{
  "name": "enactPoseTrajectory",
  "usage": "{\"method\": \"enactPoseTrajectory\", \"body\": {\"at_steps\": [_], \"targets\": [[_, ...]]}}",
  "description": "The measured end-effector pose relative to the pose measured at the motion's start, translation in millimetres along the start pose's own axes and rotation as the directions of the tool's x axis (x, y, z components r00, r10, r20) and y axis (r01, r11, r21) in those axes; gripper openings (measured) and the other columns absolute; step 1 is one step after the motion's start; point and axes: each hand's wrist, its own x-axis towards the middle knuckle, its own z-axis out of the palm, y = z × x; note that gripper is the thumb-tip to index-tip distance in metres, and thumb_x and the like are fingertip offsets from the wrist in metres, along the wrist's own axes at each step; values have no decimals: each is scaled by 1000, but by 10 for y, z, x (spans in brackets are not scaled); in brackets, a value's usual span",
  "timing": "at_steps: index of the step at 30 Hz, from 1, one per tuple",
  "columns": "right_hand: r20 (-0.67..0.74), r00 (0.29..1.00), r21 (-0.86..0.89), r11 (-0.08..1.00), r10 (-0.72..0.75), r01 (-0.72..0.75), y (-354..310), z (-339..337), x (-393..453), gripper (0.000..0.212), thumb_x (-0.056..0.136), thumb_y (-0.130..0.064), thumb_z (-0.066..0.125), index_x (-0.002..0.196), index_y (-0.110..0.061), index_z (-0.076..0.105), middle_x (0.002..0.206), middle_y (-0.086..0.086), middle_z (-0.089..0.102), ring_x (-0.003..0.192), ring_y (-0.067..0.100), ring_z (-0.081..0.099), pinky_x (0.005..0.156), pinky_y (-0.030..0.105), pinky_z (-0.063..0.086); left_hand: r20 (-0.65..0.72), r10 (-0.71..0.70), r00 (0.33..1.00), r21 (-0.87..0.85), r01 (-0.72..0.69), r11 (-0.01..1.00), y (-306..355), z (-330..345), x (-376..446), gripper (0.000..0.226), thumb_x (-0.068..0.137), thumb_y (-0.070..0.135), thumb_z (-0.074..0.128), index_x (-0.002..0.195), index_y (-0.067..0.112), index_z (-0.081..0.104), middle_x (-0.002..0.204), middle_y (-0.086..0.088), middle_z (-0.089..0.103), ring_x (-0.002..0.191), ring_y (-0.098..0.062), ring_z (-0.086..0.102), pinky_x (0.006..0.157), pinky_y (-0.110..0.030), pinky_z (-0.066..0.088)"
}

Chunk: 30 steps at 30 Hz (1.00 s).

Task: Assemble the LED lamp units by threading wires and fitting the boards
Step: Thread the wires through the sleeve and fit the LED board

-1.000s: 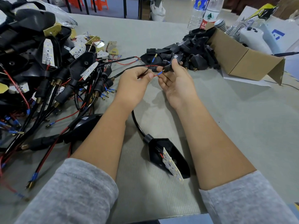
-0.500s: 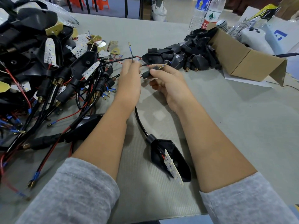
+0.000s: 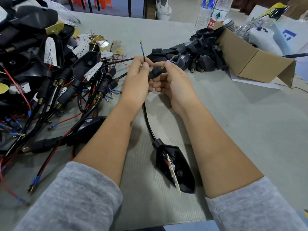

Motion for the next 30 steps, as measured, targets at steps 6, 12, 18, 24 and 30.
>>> {"method": "enactPoseTrajectory", "body": {"at_steps": [6,12,18,24,30], "targets": [[-56,997,68,996,-45,49,5,6,-3,27,103,-25,45,92,-14,68,73,0,64,57,13,54,58,22,44,41,8,999,-30,-7,1000,-52,6,38,30,103,10,35,83,24,53,80,7,52,65,-6,50,58,-18,44],[-145,989,198,980,7,22,16,-40,29,32,104,-25,44,86,-10,65,69,1,65,53,13,58,54,21,47,-118,-24,993,-215,-2,977,-38,-77,83,28,99,0,38,101,23,53,87,6,64,74,1,61,63,-16,47],[-199,977,252,967,80,-28,35,-73,65,34,105,-24,39,87,-8,63,74,7,66,51,12,58,53,21,48,-181,-69,981,-231,26,973,-31,-114,82,24,104,15,32,120,29,44,73,3,64,54,-9,57,45,-18,31],[-227,967,329,944,113,-33,31,-85,68,36,106,-23,36,85,-7,60,69,8,62,48,12,52,50,21,45,-165,15,986,-104,-33,994,-35,-124,85,24,104,15,40,114,22,60,75,0,61,46,-9,59,42,-12,34],[-264,952,406,913,154,-35,24,-112,92,37,107,-23,34,85,-7,58,62,4,63,46,11,50,49,20,46,-136,48,990,68,-39,997,-68,-102,75,8,95,9,56,100,14,60,60,7,66,48,-6,56,56,-20,47]]}}
